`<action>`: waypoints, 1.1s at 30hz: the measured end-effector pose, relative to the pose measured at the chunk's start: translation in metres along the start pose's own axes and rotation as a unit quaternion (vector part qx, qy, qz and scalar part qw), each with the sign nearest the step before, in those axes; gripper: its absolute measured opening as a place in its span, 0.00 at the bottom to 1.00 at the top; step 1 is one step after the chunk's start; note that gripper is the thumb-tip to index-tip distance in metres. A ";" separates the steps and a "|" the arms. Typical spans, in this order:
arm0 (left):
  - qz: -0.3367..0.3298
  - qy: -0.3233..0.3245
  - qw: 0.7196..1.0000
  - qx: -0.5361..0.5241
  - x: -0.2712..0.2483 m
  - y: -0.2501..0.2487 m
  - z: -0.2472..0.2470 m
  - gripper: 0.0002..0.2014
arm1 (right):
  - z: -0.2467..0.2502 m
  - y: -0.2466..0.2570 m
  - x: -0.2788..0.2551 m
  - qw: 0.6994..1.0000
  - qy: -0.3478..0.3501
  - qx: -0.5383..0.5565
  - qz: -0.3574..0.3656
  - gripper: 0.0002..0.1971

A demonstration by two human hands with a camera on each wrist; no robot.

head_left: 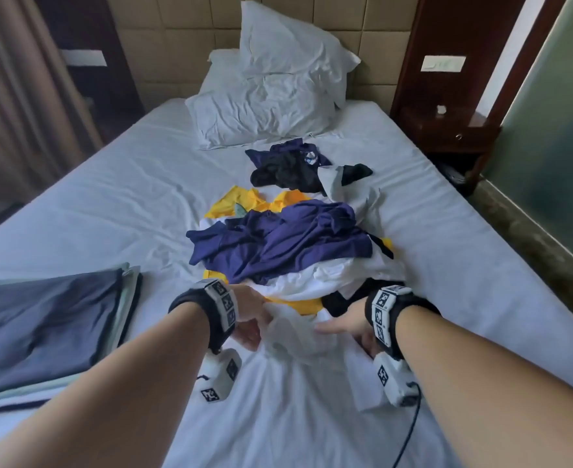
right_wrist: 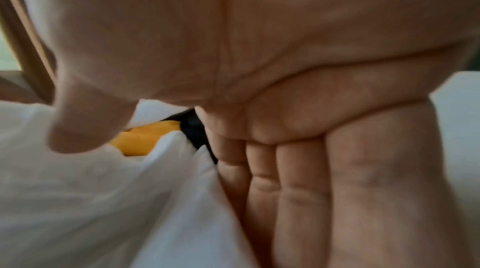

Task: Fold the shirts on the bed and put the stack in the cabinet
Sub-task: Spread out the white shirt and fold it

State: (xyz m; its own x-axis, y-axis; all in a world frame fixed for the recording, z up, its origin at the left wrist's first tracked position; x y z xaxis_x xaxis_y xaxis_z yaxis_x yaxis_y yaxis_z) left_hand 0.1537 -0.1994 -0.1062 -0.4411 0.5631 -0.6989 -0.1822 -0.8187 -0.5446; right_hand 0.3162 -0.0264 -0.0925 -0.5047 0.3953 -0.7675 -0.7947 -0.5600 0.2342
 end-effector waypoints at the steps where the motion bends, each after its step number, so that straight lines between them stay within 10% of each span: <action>1: -0.004 -0.016 1.000 0.007 0.010 -0.002 0.006 0.03 | -0.002 0.003 0.009 0.999 -0.002 -0.029 0.017 0.44; 5: -0.022 -0.043 0.968 -0.247 0.038 -0.030 0.021 0.06 | 0.019 0.031 0.040 0.987 -0.050 -0.130 0.081 0.28; 8: -0.144 -0.172 0.918 -0.326 0.035 -0.102 0.090 0.06 | 0.107 0.065 0.036 0.959 -0.175 0.151 0.165 0.18; 13: -0.404 -0.300 0.742 -0.444 -0.079 -0.241 0.226 0.13 | 0.301 0.114 -0.097 0.650 -0.437 0.531 0.323 0.11; 16: -0.510 -0.267 0.658 -0.486 -0.147 -0.273 0.247 0.14 | 0.335 0.138 -0.187 0.563 -0.481 0.526 0.417 0.07; 20: -0.502 -0.268 0.682 -0.460 -0.188 -0.260 0.226 0.14 | 0.293 0.133 -0.218 0.643 -0.465 0.459 0.399 0.14; 24: -0.475 -0.262 0.735 -0.408 -0.206 -0.231 0.186 0.15 | 0.219 0.116 -0.187 0.749 -0.310 0.396 0.432 0.04; 28: -0.446 -0.257 0.768 -0.381 -0.216 -0.210 0.162 0.14 | 0.168 0.091 -0.162 0.871 -0.229 0.310 0.303 0.06; 33: -0.409 -0.256 0.829 -0.283 -0.234 -0.208 0.142 0.07 | 0.156 0.077 -0.195 0.869 -0.185 0.337 0.312 0.02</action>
State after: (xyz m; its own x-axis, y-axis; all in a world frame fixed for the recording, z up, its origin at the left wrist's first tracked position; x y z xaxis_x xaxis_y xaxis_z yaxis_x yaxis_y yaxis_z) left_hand 0.1697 -0.1766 0.2366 -0.7148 0.6636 0.2207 -0.2269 0.0785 -0.9708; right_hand 0.3004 -0.0330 0.1683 -0.8828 0.4447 -0.1515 -0.2823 -0.2445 0.9276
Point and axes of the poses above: each hand's wrist, its own x-axis towards the middle knuckle, its own z-axis out of the back of the hand, y = z × x, the point moved 4 cm from there along x, towards the middle knuckle, and after that the axes turned 2 degrees about x, right-handed, at the moved point
